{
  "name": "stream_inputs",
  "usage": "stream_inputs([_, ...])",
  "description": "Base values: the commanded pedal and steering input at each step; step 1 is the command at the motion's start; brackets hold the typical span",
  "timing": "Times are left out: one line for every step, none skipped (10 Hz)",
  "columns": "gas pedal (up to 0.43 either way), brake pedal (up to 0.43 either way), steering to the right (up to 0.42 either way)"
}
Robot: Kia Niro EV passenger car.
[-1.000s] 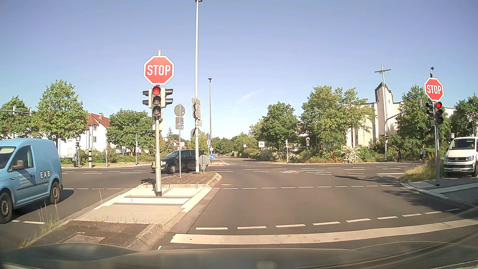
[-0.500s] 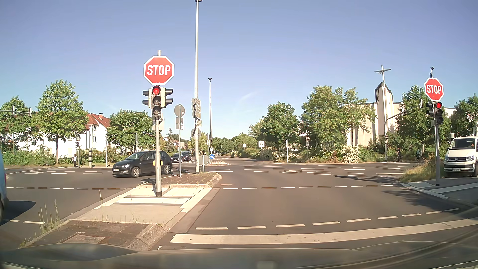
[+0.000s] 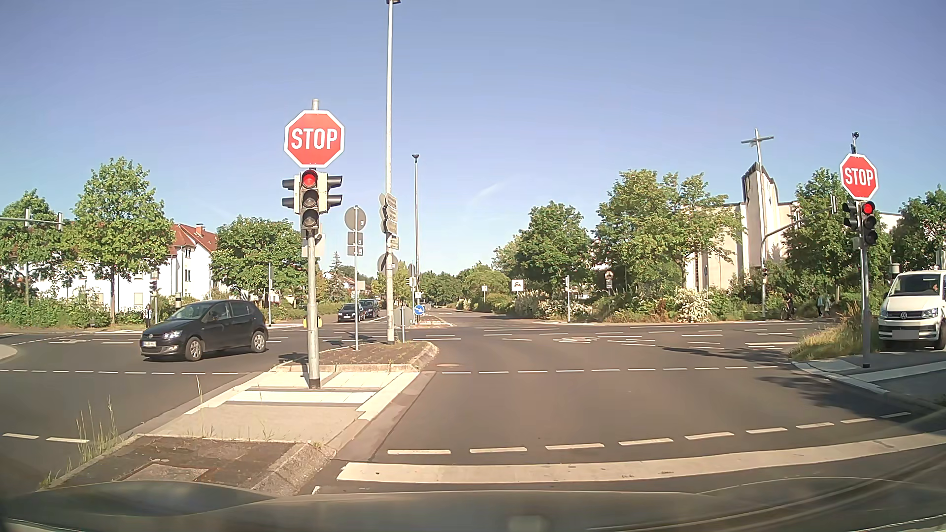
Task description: Follow the waypoints while adhering to traffic rules and regulations
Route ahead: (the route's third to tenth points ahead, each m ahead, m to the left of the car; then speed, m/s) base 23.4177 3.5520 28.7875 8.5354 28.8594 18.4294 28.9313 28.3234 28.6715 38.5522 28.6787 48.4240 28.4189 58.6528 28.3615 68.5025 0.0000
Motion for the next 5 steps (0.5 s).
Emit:
stream_inputs([0.0,0.305,0.012])
stream_inputs([0.0,0.305,0.012])
stream_inputs([0.0,0.305,0.012])
stream_inputs([0.0,0.305,0.012])
stream_inputs([0.0,0.305,0.012])
